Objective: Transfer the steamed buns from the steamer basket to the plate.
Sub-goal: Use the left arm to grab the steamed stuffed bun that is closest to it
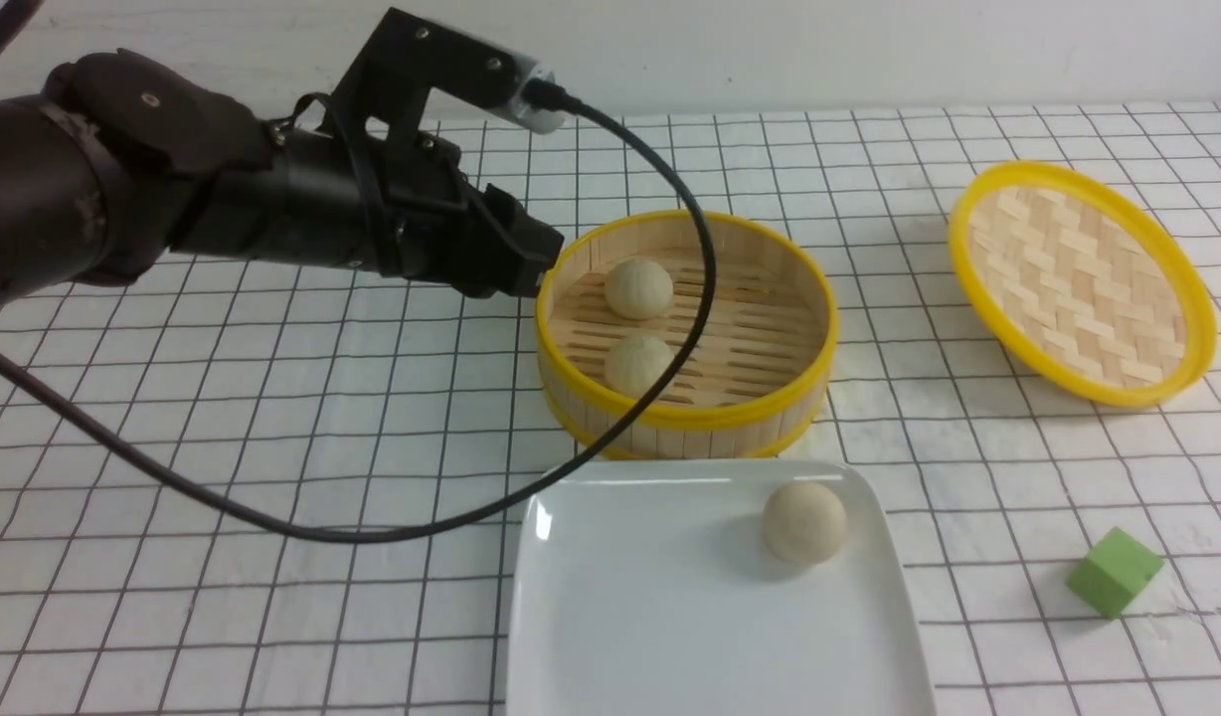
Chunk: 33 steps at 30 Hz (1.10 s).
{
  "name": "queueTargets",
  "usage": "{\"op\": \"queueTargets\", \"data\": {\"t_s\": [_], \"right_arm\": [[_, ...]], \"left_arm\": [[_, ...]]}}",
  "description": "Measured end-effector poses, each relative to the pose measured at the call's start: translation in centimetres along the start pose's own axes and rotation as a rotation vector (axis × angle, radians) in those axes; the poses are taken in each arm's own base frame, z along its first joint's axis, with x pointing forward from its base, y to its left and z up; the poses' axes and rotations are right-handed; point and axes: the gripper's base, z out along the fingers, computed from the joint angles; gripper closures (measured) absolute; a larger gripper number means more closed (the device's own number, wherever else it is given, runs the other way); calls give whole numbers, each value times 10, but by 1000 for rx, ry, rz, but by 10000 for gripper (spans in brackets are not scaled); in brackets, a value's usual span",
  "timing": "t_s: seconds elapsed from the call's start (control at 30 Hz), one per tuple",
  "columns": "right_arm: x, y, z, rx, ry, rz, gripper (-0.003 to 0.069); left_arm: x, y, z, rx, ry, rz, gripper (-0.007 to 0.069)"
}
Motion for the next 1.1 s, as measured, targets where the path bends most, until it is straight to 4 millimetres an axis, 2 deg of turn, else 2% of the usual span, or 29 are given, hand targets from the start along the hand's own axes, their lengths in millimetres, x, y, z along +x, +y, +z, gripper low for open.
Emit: {"op": "queueTargets", "data": {"t_s": [0.1, 0.17, 0.27, 0.33, 0.53, 0.57, 0.7, 0.83, 1.1], "right_arm": [[26, 1, 13, 38, 56, 64, 206], [35, 2, 20, 56, 59, 94, 206], [60, 3, 39, 112, 12, 159, 206], [66, 3, 45, 125, -17, 176, 206], [101, 7, 83, 165, -104, 229, 206], [101, 7, 83, 167, -109, 227, 206], [125, 11, 101, 168, -37, 240, 206], [138, 14, 109, 161, 11, 254, 219], [139, 13, 109, 167, 15, 262, 296]], "left_arm": [[-1, 0, 0, 3, -15, -19, 319], [-2, 0, 0, 4, -19, -28, 319], [-2, -1, 0, 6, -24, -35, 319], [-2, -1, 0, 6, -24, -35, 319], [-2, -1, 0, 7, -25, -37, 319], [-2, -1, 0, 7, -25, -37, 319], [-2, -1, 0, 7, -25, -37, 319], [-2, 0, 0, 6, -25, -37, 319], [-4, -1, 0, 9, -41, -27, 319]]}}
